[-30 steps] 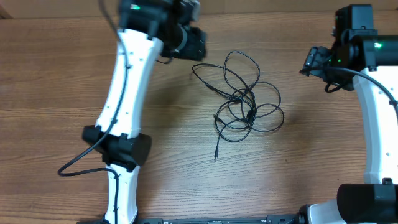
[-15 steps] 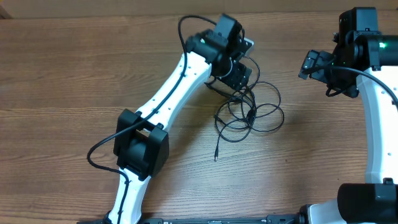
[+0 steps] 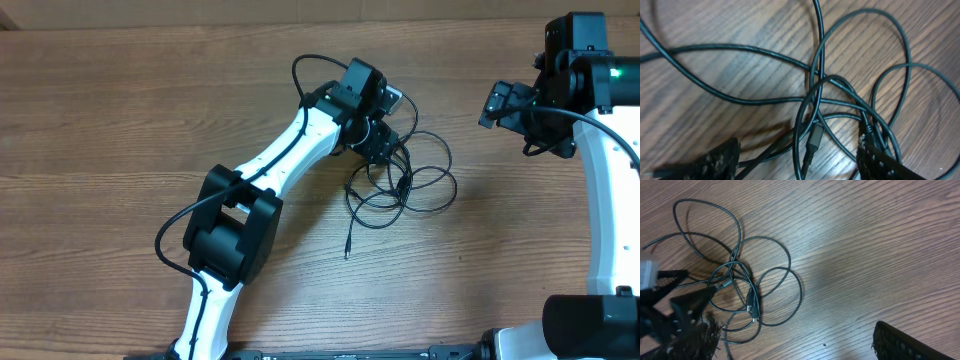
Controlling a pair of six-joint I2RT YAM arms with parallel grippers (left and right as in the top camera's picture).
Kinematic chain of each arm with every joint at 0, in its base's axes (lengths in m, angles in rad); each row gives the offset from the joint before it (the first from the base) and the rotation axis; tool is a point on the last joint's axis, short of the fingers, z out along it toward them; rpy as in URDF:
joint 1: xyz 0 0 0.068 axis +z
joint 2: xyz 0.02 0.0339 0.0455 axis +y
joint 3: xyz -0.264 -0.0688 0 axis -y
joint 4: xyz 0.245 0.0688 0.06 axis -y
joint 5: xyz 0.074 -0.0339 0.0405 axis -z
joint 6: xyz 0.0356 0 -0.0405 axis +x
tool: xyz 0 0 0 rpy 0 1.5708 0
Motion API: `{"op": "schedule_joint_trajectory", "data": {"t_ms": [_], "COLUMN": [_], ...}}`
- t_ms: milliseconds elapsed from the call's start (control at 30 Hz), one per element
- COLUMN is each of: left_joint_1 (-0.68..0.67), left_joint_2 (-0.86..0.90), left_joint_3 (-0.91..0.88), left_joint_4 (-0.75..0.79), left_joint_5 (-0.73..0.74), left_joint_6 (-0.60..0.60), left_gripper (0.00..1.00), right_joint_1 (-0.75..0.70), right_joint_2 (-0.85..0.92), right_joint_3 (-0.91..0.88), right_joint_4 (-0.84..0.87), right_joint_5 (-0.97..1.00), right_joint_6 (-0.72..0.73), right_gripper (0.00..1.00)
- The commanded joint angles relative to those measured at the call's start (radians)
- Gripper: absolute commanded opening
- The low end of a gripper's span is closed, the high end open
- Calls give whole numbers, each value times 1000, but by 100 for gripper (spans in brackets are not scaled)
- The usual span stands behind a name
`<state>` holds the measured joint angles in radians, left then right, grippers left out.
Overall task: Untangle cables
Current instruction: 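Lower the left gripper onto the loosened cable loops and grasp, then lift the cables with the left gripper toward the right gripper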
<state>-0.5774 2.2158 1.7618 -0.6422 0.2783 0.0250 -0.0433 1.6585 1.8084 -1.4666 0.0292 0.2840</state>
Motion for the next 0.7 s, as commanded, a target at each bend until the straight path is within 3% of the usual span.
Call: {"op": "schedule_joint_trajectory", "data": {"t_ms": [0, 167, 367, 567, 633, 667], "left_joint_1": [-19, -29, -33, -37, -37, -37], "left_joint_2": [-12, -12, -12, -12, -13, -14], "left_joint_3": [-60, -108, -111, -112, -111, -109], "left_joint_4": [39, 73, 64, 20, 14, 14], "left_joint_5": [23, 30, 30, 30, 41, 48], "left_joint_6": [-10, -32, -95, -130, -130, -130], "left_gripper": [74, 67, 40, 22, 6, 4], "right_joint_1": [1, 1, 1, 1, 1, 1], "right_joint_2": [-19, -19, -19, -19, -19, -18], "right_joint_3": [20, 20, 20, 20, 20, 20], "right_joint_4": [-2, -6, -6, -12, -12, -12], "right_joint_5": [-15, -17, -17, -17, -17, -17], "right_joint_6": [-3, -3, -3, -3, -3, -3], "right_gripper": [96, 96, 96, 96, 96, 96]}}
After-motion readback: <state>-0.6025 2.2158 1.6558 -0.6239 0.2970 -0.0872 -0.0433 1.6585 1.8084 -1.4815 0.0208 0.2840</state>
